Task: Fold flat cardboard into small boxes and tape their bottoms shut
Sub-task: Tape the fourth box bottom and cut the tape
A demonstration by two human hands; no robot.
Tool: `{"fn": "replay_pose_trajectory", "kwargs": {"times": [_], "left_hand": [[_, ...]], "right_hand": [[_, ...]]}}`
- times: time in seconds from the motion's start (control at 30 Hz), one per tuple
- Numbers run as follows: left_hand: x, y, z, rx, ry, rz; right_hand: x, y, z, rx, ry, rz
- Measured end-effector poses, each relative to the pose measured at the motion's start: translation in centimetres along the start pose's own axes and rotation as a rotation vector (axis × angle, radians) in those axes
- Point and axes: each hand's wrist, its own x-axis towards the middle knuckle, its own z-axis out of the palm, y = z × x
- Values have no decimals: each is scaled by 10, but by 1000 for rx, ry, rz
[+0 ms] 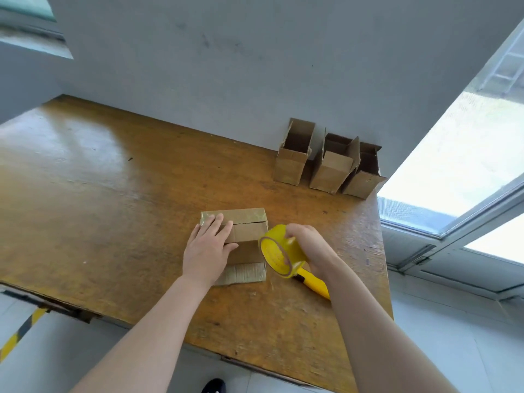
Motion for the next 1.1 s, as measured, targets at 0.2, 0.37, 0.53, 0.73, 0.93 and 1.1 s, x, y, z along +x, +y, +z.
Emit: {"fn": "replay_pose_trajectory", "kwargs": {"times": [0.2,0.37,0.53,0.73,0.93,1.1], "left_hand": [[-4,0,-1,-39,-14,16],[-6,-6,-2,-55,-23,47],[0,-10,-6,-45,-19,78],[4,-15,-8,-35,-4,120],[6,-17,-9,-71,19,140],[8,-17,-9,-56,25,153]], "right_hand": [[6,-24,9,422,-48,-54],[20,-43,34,609,-71,-23],[36,-50,52,793,-67,194],[42,-54,61,874,-123,213],[45,-45,68,918,-90,193],[49,-43,71,712,16,85]]}}
